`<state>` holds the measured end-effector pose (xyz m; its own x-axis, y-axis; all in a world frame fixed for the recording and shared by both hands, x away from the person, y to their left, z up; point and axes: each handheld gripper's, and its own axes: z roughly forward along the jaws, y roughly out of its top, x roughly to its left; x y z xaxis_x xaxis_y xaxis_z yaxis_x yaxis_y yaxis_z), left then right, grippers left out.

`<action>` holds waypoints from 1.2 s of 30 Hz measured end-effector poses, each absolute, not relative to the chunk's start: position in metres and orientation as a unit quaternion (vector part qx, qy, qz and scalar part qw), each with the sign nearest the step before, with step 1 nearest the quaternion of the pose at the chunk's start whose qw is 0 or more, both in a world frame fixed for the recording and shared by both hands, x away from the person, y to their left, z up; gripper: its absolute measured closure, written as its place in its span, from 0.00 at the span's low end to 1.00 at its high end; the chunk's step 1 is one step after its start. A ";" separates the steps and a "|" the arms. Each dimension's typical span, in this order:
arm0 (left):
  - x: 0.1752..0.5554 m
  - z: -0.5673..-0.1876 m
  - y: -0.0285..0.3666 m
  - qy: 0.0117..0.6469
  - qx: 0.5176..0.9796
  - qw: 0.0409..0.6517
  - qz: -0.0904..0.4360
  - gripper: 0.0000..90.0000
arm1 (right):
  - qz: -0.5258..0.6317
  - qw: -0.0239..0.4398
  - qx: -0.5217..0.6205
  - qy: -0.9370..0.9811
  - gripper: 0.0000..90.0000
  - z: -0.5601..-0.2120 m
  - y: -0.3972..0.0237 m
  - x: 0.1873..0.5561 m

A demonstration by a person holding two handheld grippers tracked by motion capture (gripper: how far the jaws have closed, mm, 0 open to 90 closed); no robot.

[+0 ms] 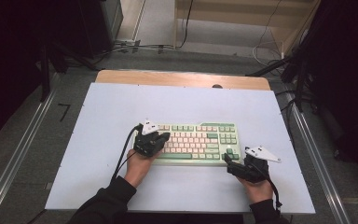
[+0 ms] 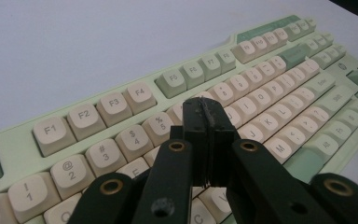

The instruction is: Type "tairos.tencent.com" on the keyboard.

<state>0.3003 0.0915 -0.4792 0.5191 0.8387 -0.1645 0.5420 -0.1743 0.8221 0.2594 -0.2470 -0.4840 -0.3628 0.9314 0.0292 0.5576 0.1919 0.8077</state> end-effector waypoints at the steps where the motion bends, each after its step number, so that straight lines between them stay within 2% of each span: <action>1: 0.300 -0.479 0.093 0.462 0.748 0.446 0.167 1.00 | 0.382 0.245 0.508 0.732 0.17 -0.484 -0.246 0.260; 36: 0.272 -0.484 0.149 0.525 0.711 0.427 0.190 1.00 | 0.400 0.218 0.448 0.770 0.17 -0.484 -0.200 0.285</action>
<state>0.2722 0.1487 -0.4836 0.3756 0.9094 -0.1787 0.5848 -0.0830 0.8069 0.2855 -0.2000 -0.4840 -0.5040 0.8634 0.0228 0.5154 0.2794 0.8101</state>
